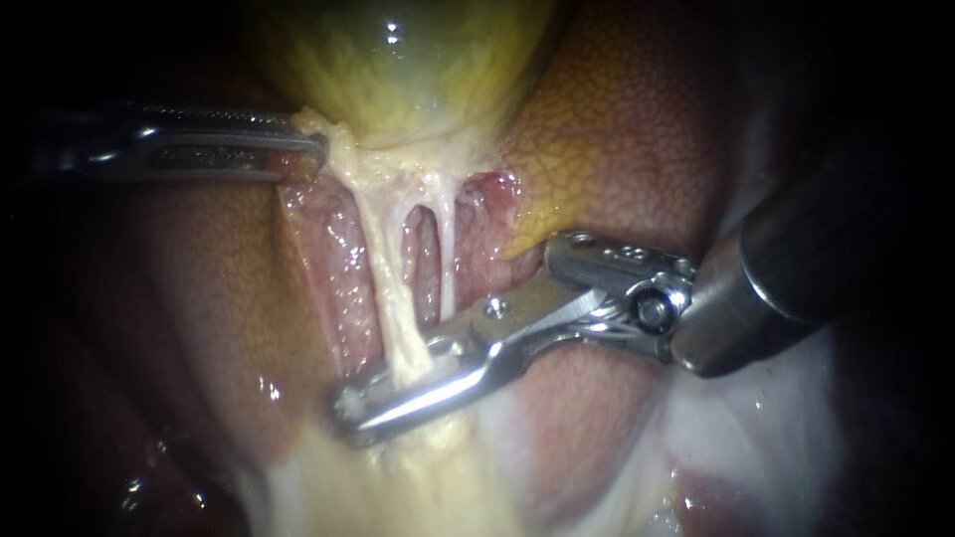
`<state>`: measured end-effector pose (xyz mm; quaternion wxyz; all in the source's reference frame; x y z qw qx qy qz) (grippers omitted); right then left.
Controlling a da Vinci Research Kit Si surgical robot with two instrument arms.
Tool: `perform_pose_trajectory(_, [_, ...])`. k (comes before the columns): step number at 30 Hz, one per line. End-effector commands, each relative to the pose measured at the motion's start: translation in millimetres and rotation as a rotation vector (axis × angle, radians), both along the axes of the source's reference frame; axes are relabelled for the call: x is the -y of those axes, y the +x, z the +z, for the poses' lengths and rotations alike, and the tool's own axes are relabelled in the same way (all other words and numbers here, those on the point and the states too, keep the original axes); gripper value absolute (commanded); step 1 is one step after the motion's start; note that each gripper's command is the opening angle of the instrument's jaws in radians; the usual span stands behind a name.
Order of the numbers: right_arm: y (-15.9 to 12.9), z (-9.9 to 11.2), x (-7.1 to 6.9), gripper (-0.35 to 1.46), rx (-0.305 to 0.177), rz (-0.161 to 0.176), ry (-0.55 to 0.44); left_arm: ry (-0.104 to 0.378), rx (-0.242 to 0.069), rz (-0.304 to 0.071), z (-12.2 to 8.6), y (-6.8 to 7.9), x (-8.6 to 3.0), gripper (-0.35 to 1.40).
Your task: Clipping first clip left tube
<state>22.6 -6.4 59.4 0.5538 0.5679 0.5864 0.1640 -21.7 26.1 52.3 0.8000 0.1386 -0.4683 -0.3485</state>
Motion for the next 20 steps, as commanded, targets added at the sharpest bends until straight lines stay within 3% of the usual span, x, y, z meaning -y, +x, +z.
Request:
perform_pose_trajectory(1, [0.1,0.1,0.0,-0.35,0.02,-0.007,0.023,0.0,0.0,0.0,-0.1,0.0,0.0,-0.35])
perform_pose_trajectory(20, [0.0,0.8,-0.1,-0.35,0.05,-0.014,0.052,0.0,0.0,0.0,-0.1,0.0,0.0,-0.35])
